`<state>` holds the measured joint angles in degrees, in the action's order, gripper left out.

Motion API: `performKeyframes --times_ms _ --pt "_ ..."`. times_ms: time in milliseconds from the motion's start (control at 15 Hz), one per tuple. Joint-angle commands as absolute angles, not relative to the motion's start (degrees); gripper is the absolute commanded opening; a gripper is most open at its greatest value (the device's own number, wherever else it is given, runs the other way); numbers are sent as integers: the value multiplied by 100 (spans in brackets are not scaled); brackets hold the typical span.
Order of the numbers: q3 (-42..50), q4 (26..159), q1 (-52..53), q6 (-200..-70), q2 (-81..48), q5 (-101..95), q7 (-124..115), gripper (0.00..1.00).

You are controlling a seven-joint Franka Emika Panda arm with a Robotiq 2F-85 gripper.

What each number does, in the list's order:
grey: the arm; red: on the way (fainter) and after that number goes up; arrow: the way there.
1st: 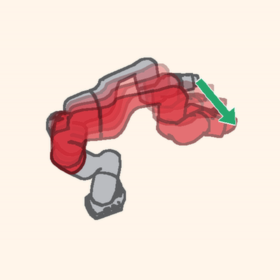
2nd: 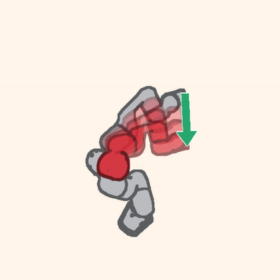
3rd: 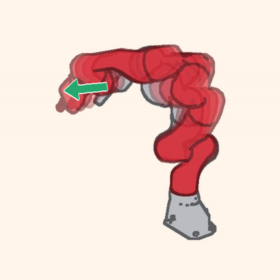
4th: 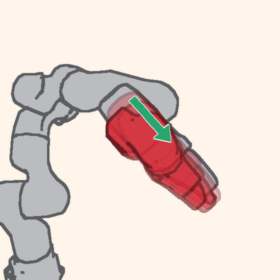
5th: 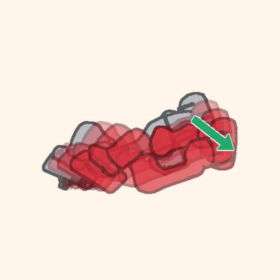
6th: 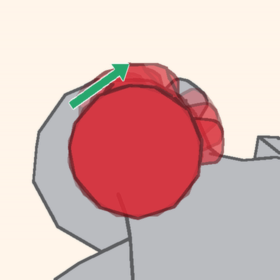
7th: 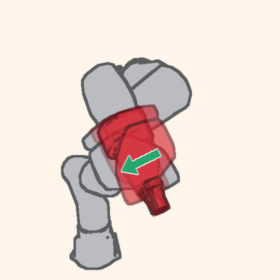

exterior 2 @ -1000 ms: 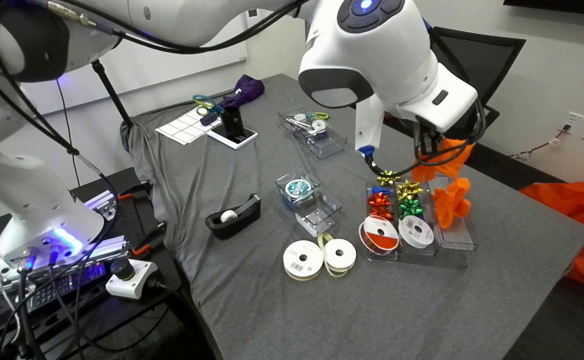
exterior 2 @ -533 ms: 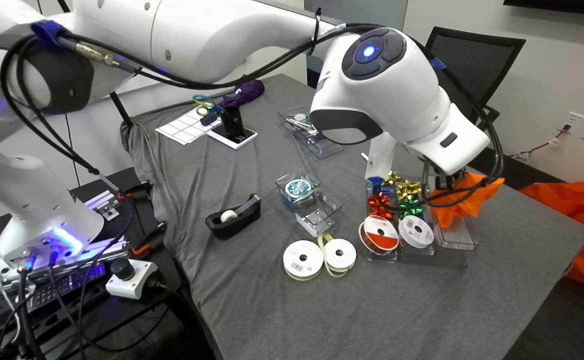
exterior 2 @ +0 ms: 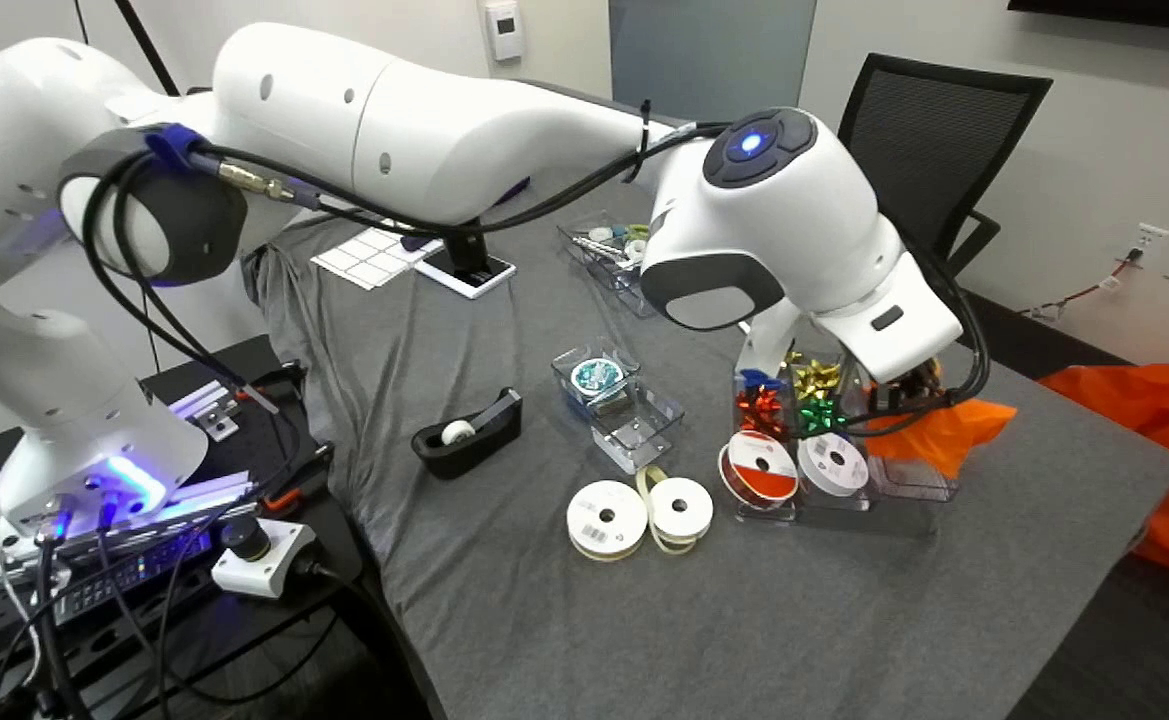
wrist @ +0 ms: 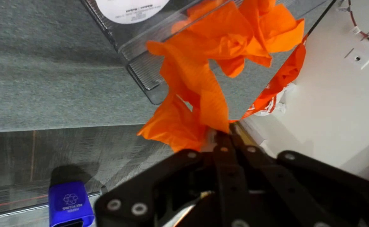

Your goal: Remove the orange glove from the container on the left and put it in the container on the right.

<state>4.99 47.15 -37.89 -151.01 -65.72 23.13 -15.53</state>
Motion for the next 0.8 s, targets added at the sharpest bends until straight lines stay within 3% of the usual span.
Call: performKeyframes --times_ms 0,533,600,733 --pt "790 4198 -3652 -14817 -6963 1939 -2284 0" --pt "864 3660 -3578 -14172 -7321 1640 -2987 0" --pt "890 3576 -3571 -14127 -7374 1593 -3030 26" --pt "888 3438 -3583 -14033 -7444 1517 -3045 33"
